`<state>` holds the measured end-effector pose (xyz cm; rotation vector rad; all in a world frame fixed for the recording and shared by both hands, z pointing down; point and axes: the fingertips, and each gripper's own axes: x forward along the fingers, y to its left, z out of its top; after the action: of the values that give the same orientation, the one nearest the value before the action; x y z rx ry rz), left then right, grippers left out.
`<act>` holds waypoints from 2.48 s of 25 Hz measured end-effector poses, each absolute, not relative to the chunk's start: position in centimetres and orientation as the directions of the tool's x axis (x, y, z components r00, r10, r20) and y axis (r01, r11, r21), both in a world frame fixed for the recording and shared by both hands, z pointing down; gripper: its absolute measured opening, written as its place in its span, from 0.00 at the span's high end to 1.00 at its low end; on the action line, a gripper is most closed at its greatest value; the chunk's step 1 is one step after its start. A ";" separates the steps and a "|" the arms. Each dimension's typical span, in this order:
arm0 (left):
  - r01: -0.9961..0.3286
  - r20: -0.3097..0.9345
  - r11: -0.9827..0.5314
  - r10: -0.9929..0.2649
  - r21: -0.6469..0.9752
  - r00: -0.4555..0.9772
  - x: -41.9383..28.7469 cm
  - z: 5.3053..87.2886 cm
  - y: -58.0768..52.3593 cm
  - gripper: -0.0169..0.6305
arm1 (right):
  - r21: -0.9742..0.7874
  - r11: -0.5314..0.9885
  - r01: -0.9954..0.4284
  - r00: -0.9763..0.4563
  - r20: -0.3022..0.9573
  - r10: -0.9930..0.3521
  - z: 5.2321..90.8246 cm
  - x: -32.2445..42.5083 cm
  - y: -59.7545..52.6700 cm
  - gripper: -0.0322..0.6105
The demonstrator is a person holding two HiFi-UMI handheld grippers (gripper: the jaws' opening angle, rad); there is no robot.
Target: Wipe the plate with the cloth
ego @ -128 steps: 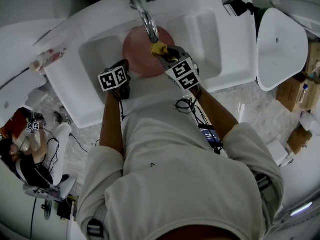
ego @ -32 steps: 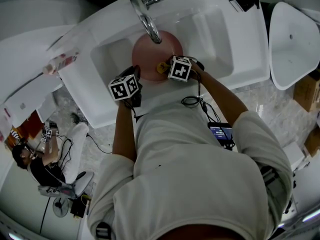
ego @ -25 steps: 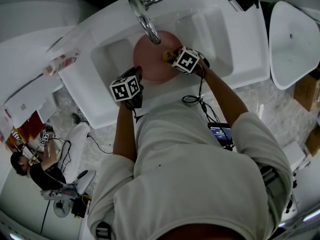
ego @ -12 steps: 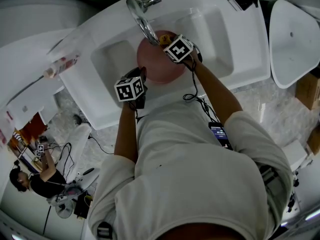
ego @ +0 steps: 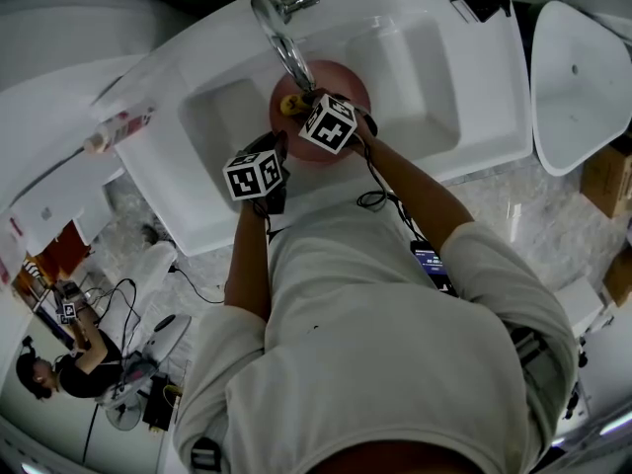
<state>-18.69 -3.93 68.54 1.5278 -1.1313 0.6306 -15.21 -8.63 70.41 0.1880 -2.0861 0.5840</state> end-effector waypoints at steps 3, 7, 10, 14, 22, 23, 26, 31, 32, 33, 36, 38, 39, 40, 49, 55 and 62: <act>-0.896 0.852 0.038 -0.328 0.443 0.407 -18.8 68.6 -3.9 0.84 | -0.341 0.893 -0.293 -0.567 0.814 0.124 70.1 -15.5 -7.0 0.80; -0.897 0.854 0.036 -0.326 0.441 0.406 -18.8 68.6 -3.9 0.84 | -0.355 0.912 -0.207 -0.562 0.806 0.186 69.8 -15.2 -4.6 0.80; -0.896 0.852 0.035 -0.328 0.443 0.409 -18.8 68.5 -3.9 0.84 | -0.359 0.923 -0.138 -0.535 0.811 0.236 70.1 -14.0 -3.0 0.80; -0.894 0.850 0.033 -0.328 0.447 0.413 -18.6 68.4 -3.8 0.84 | -0.374 0.920 -0.116 -0.487 0.829 0.275 70.9 -10.9 -2.3 0.80; -0.897 0.850 0.004 -0.322 0.442 0.417 -17.9 68.5 -4.2 0.84 | -0.337 0.901 -0.272 -0.386 0.896 0.219 73.2 -4.7 -5.2 0.80; -0.896 0.849 -0.001 -0.321 0.443 0.420 -17.7 68.6 -4.2 0.84 | -0.338 0.892 -0.299 -0.383 0.899 0.212 73.2 -4.3 -5.8 0.80; -0.894 0.846 -0.016 -0.313 0.448 0.430 -17.1 68.6 -4.4 0.84 | -0.321 0.876 -0.360 -0.363 0.913 0.186 73.2 -3.4 -7.6 0.80; -0.891 0.846 -0.045 -0.293 0.452 0.444 -16.2 68.6 -4.7 0.83 | -0.224 0.890 -0.397 -0.303 0.948 0.103 73.3 -2.9 -11.3 0.79; -0.892 0.848 -0.051 -0.289 0.449 0.444 -16.1 68.7 -4.8 0.83 | -0.213 0.885 -0.415 -0.303 0.949 0.087 73.3 -3.1 -11.9 0.79; -0.893 0.850 -0.054 -0.286 0.447 0.442 -16.1 68.8 -4.8 0.83 | -0.204 0.877 -0.436 -0.307 0.949 0.069 73.2 -3.4 -12.4 0.79; -0.895 0.852 -0.052 -0.286 0.443 0.439 -16.0 69.0 -5.0 0.83 | -0.190 0.849 -0.494 -0.329 0.944 0.020 72.8 -4.8 -13.5 0.79; -0.897 0.854 -0.048 -0.287 0.439 0.434 -16.0 69.1 -5.1 0.83 | -0.197 0.840 -0.505 -0.348 0.938 0.011 72.5 -6.1 -13.3 0.80; -0.898 0.856 -0.046 -0.287 0.437 0.431 -16.0 69.1 -5.1 0.83 | -0.204 0.842 -0.500 -0.358 0.934 0.014 72.3 -6.8 -13.1 0.80; -0.899 0.856 -0.044 -0.286 0.436 0.430 -16.0 69.2 -5.1 0.83 | -0.213 0.846 -0.488 -0.370 0.929 0.020 72.0 -7.5 -12.7 0.80; -0.898 0.862 -0.018 -0.272 0.439 0.427 -16.3 69.7 -4.9 0.83 | -0.307 0.918 -0.251 -0.460 0.872 0.166 70.5 -11.7 -6.5 0.80; -0.911 0.884 -0.008 -0.241 0.412 0.402 -16.4 71.5 -4.5 0.83 | -0.467 0.876 -0.119 -0.448 0.813 0.372 70.4 -9.7 -1.3 0.80; -0.933 0.912 -0.030 -0.202 0.359 0.357 -16.8 72.7 -4.3 0.83 | -0.381 0.902 -0.204 -0.481 0.841 0.247 69.7 -6.8 -3.1 0.80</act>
<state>-16.80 -4.29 72.69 1.5022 -1.0750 0.8210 -6.77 -3.10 69.68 -0.0309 -2.0027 0.5335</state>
